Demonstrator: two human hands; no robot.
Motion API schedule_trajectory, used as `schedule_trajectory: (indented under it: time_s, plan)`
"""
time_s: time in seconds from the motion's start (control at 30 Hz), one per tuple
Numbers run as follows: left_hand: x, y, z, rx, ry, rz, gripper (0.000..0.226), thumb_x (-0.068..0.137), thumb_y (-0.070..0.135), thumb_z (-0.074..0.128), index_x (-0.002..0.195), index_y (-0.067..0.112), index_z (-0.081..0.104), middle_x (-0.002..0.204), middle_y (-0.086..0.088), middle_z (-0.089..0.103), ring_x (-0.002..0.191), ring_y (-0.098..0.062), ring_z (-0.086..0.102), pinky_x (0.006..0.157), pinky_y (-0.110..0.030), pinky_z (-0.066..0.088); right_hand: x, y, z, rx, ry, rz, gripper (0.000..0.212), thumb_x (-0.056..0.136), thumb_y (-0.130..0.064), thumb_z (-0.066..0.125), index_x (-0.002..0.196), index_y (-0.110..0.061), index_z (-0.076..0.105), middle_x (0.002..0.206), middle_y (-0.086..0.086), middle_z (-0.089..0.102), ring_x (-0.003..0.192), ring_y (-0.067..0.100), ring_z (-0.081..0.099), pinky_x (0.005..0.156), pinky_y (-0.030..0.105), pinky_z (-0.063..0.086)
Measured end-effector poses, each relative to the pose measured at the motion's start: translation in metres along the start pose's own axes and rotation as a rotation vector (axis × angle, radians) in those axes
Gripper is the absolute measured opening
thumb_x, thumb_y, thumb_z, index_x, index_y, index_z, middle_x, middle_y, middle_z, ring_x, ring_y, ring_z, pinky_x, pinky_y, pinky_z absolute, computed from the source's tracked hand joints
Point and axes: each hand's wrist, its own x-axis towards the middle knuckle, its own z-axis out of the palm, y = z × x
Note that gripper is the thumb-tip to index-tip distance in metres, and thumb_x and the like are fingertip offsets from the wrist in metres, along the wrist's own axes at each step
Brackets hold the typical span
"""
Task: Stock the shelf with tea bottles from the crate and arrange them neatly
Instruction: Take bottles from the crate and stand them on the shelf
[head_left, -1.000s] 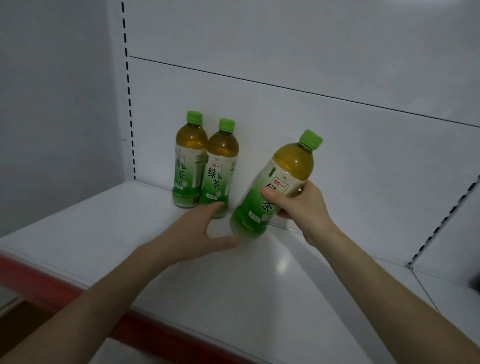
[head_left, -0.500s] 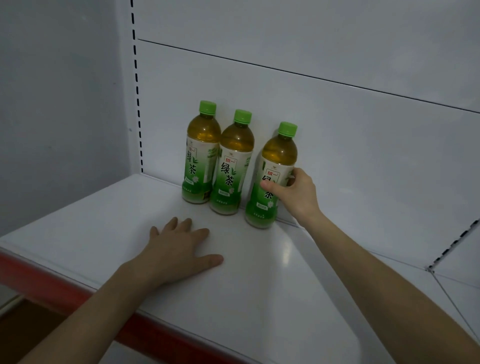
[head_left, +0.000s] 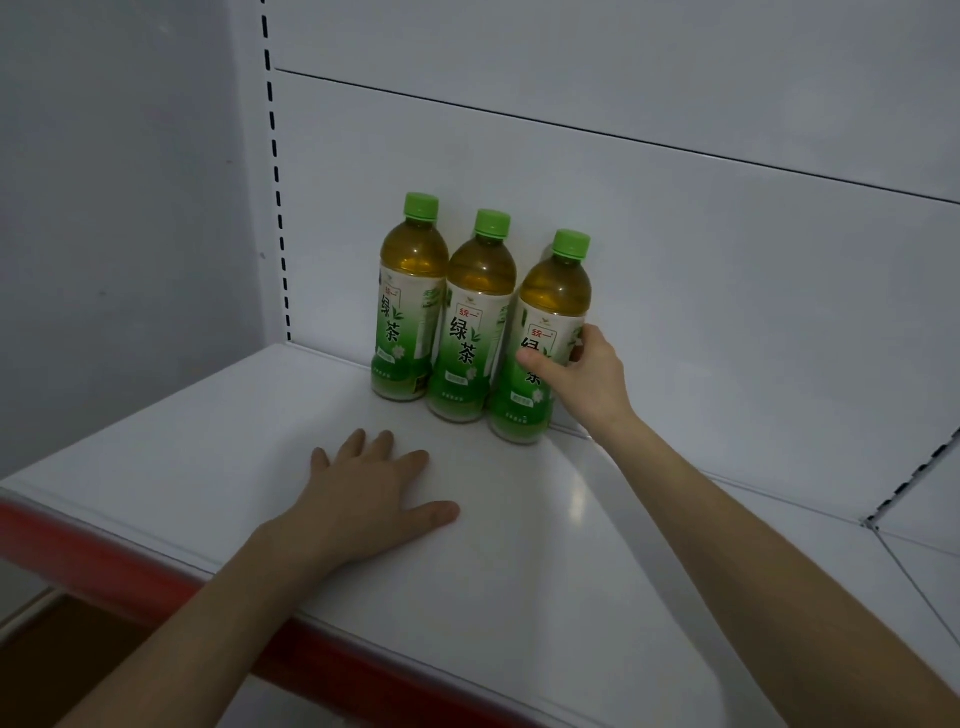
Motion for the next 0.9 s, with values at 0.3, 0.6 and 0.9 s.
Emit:
schedule_trajectory:
  time_s: [0.3,0.6,0.9]
  plan:
    - [-0.013,0.011,-0.015,0.070,0.097,-0.017,0.065,0.087,0.062,0.035,0.139,0.023,0.033,0.145,-0.009,0.035,0.134,-0.024,0.032,0.109,-0.043,0.023,-0.017,0.027,-0.040,-0.427,-0.313,0.011,0.069,0.082,-0.045,0.060,0.133,-0.004,0.039,0.137,0.013,0.047,0.121,0.025,0.049,0.090,0.027,0.039]
    - [-0.097,0.047,-0.014,-0.007,0.511,-0.135,0.064,0.086,0.059,0.038,0.135,0.018,0.044,0.140,-0.013,0.046,0.129,-0.026,0.041,0.106,-0.041,0.029,-0.061,-0.018,-0.055,-0.492,-0.474,-0.322,0.054,0.086,-0.039,0.057,0.130,-0.010,0.046,0.134,0.009,0.052,0.119,0.024,0.049,0.085,0.026,0.037]
    - [-0.229,0.023,0.002,-0.037,0.613,-0.426,0.065,0.077,0.058,0.037,0.111,0.010,0.063,0.107,-0.018,0.066,0.099,-0.036,0.062,0.090,-0.045,0.047,-0.137,-0.098,0.012,-0.342,-0.664,-0.655,0.065,0.086,-0.044,0.056,0.137,-0.009,0.038,0.144,0.007,0.042,0.132,0.022,0.039,0.104,0.030,0.031]
